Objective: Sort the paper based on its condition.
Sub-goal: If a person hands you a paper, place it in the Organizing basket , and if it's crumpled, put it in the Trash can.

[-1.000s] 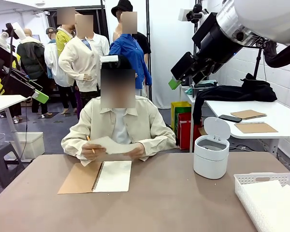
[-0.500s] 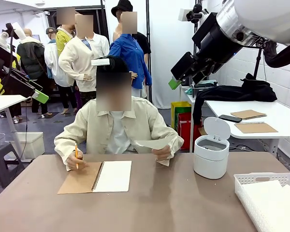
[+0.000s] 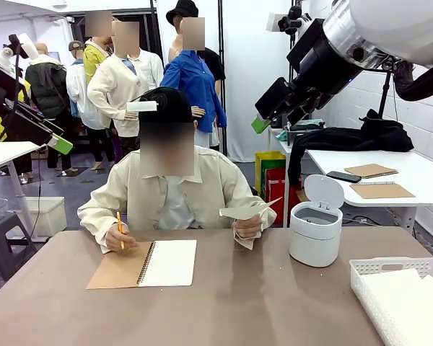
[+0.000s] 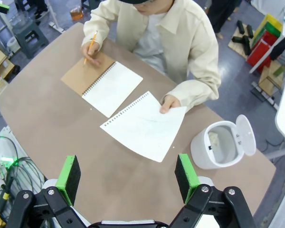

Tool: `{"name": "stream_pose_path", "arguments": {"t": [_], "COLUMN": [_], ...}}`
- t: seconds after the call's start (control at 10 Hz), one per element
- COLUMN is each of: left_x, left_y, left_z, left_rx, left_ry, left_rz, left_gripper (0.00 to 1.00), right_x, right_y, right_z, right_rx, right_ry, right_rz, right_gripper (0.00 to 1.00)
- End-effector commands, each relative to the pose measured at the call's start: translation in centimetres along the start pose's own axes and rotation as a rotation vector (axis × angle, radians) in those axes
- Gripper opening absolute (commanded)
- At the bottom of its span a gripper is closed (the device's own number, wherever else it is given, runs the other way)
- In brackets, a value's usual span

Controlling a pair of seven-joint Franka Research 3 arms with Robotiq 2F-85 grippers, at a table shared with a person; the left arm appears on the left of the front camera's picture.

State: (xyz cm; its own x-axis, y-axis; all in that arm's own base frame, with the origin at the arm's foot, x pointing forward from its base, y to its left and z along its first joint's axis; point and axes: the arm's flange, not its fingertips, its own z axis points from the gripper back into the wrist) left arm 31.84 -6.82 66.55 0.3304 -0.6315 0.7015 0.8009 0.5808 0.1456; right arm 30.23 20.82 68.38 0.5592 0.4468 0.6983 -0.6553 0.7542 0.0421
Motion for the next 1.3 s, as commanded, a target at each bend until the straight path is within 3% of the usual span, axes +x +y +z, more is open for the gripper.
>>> {"name": "stream_pose_path", "arguments": {"t": [0.0,0.8,1.2], "left_x": [0.0,0.0,0.0], "left_y": [0.1,0.1,0.1], "left_z": [0.1,0.1,0.1], "left_rx": [0.000,0.000,0.000], "left_ry": [-0.003,-0.003,-0.003], "left_rz": [0.001,0.001,0.001], "left_gripper": [1.00,1.00,1.00], "right_x": [0.0,0.0,-1.8], "right_y": [0.1,0.0,-5.1], "right_z": [-0.1,0.0,-6.0], "right_rx": [0.000,0.000,0.172], "right_ry": [0.001,0.000,0.196], "right_rz": [0.002,0.000,-0.477], "right_gripper": [1.00,1.00,1.00]}}
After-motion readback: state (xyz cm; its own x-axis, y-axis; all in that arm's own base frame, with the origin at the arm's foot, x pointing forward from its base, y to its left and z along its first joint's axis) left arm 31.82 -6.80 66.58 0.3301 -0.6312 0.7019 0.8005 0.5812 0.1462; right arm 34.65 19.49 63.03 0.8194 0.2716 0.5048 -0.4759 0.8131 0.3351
